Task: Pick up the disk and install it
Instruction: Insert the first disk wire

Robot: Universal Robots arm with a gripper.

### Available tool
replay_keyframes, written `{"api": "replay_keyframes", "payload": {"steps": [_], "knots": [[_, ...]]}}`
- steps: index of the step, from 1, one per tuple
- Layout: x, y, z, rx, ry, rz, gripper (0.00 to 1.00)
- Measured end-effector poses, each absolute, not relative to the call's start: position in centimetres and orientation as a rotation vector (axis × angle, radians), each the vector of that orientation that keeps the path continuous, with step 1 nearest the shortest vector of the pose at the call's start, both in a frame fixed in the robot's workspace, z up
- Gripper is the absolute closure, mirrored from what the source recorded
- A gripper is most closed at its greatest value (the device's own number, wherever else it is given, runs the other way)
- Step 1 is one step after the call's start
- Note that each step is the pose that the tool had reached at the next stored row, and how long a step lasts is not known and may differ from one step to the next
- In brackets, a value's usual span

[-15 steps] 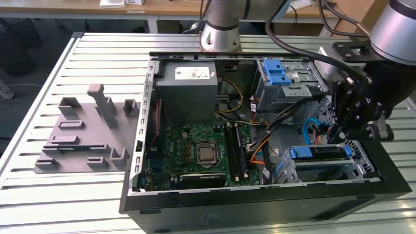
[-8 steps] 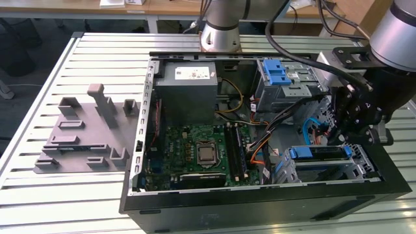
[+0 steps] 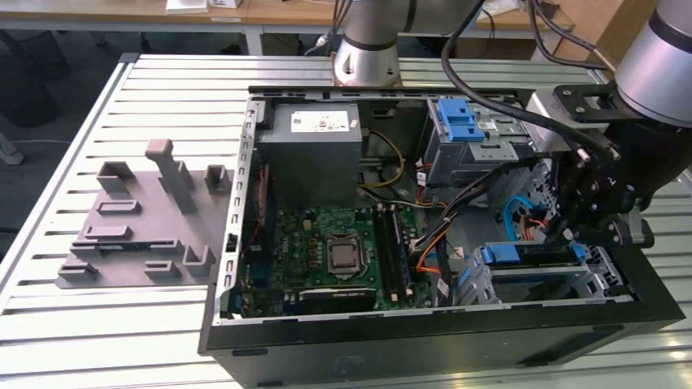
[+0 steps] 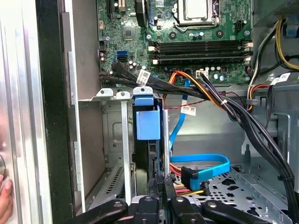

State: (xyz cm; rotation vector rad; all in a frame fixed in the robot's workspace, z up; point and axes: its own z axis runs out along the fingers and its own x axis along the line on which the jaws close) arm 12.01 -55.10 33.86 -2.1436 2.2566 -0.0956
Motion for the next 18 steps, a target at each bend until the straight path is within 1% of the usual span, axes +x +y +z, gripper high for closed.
{"api": "replay_keyframes", "payload": {"steps": [18], "knots": [[11.98, -55.56, 33.39, -2.139, 2.242, -0.074, 0.84]]}}
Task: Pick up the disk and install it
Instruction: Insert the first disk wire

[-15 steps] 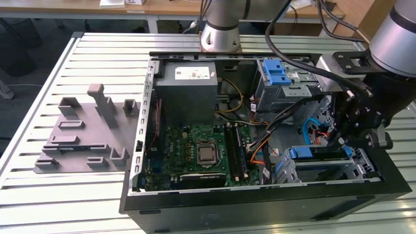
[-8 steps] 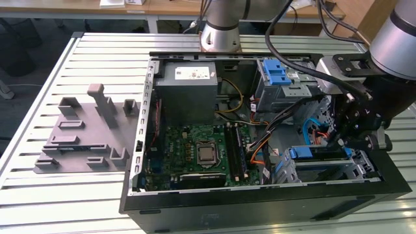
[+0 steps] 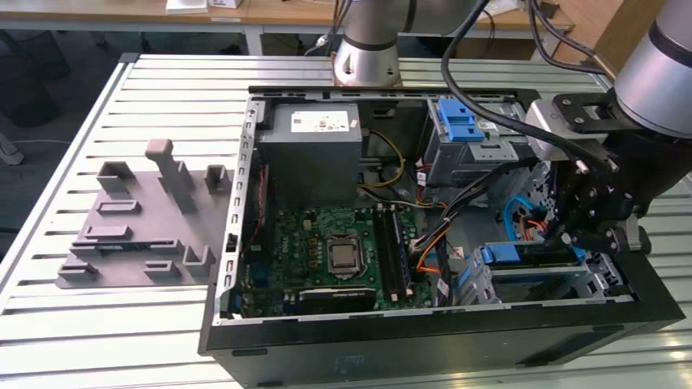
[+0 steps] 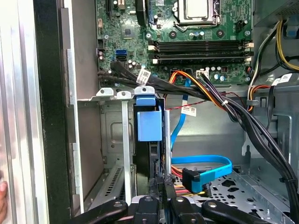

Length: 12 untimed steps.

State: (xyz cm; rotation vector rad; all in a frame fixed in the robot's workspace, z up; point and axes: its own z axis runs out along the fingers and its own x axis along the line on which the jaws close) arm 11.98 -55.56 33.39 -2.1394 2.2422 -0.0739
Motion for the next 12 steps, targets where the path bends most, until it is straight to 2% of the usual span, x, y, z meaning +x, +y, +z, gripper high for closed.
{"api": "replay_keyframes", "payload": {"steps": [12], "knots": [[11.98, -55.72, 32.9, -2.136, 2.238, -0.065, 0.84]]}}
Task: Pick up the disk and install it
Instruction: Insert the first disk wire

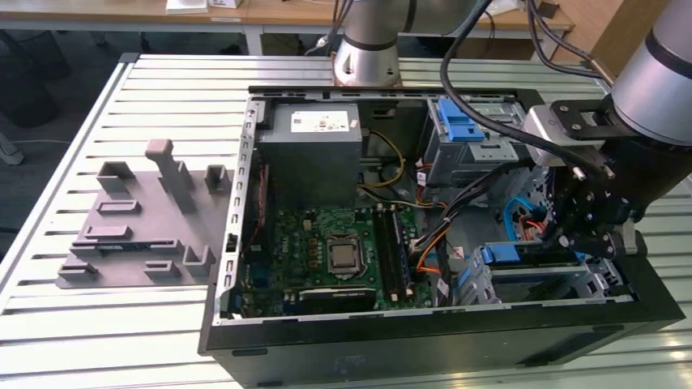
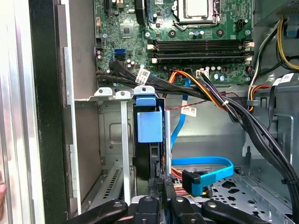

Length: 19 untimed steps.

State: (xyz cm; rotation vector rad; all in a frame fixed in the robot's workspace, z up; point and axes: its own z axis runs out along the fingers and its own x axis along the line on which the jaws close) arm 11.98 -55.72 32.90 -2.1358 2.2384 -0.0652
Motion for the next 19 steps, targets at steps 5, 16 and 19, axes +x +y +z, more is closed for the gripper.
{"api": "replay_keyframes", "payload": {"steps": [5, 16, 19], "knots": [[11.98, -55.72, 32.88, -2.136, 2.238, -0.064, 0.82], [11.98, -55.72, 33.74, -2.136, 2.238, -0.065, 0.89], [11.98, -55.73, 33.77, -2.136, 2.238, -0.065, 0.89]]}}
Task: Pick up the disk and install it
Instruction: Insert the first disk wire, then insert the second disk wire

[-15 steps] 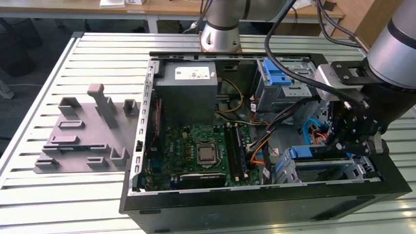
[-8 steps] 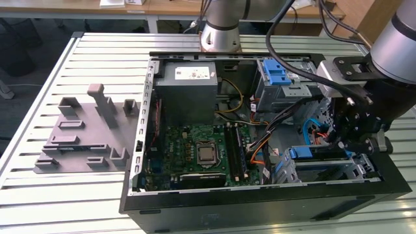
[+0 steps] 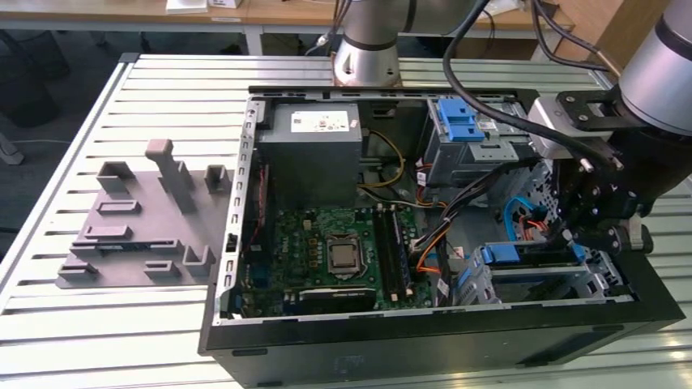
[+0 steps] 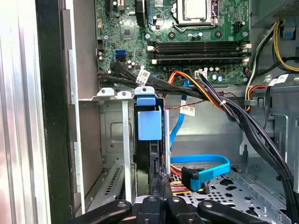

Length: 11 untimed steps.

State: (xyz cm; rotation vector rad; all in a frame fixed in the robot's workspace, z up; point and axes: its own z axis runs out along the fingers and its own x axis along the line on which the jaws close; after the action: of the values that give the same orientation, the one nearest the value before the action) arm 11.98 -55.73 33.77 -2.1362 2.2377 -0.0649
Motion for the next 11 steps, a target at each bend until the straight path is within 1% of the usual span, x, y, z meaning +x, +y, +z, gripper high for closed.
{"api": "replay_keyframes", "payload": {"steps": [11], "knots": [[11.98, -55.73, 33.98, -2.137, 2.238, -0.066, 0.89]]}}
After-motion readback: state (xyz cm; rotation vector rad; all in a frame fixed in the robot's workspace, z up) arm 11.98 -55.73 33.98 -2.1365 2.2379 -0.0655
